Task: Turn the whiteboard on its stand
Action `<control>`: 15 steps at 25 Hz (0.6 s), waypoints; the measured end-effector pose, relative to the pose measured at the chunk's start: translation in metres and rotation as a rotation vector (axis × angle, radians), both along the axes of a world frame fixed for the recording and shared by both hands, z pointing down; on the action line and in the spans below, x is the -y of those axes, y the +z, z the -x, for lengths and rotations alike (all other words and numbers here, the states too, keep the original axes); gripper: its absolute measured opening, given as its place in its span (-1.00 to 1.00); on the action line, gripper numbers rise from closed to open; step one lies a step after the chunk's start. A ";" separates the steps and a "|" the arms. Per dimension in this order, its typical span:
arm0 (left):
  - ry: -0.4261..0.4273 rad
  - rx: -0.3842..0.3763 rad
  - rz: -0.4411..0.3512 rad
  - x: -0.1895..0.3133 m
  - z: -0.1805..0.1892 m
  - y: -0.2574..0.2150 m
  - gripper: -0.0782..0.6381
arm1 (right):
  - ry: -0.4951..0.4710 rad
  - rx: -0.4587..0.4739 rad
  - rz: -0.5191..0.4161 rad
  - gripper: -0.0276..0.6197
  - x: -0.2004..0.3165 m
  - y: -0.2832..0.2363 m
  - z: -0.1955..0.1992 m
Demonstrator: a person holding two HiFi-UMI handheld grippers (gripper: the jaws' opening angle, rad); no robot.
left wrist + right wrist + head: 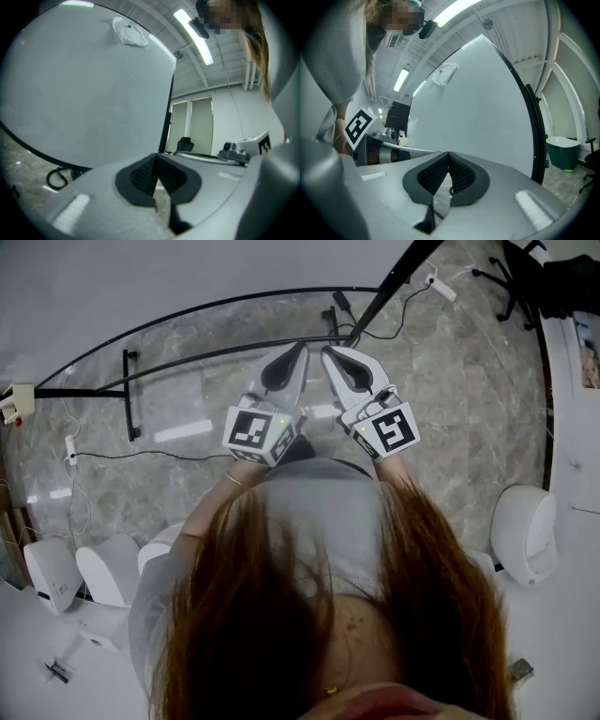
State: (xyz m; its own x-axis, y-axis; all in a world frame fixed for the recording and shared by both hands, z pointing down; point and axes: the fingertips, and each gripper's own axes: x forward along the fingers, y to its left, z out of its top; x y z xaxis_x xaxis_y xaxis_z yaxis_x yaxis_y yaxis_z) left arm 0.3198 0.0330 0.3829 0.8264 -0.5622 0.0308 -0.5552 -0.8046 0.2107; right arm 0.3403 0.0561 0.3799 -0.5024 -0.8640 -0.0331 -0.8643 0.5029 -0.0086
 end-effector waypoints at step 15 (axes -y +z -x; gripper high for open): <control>-0.126 0.054 0.023 -0.132 0.047 0.013 -0.78 | -0.036 0.041 0.070 -0.93 -0.131 0.016 0.045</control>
State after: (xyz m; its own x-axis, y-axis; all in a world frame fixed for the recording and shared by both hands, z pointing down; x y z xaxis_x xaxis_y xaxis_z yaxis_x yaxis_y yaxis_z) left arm 0.2729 0.1649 0.3960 0.7462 -0.6599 0.0877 -0.6624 -0.7232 0.1953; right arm 0.2953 0.1876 0.3960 -0.5325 -0.8464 0.0050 -0.8439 0.5305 -0.0798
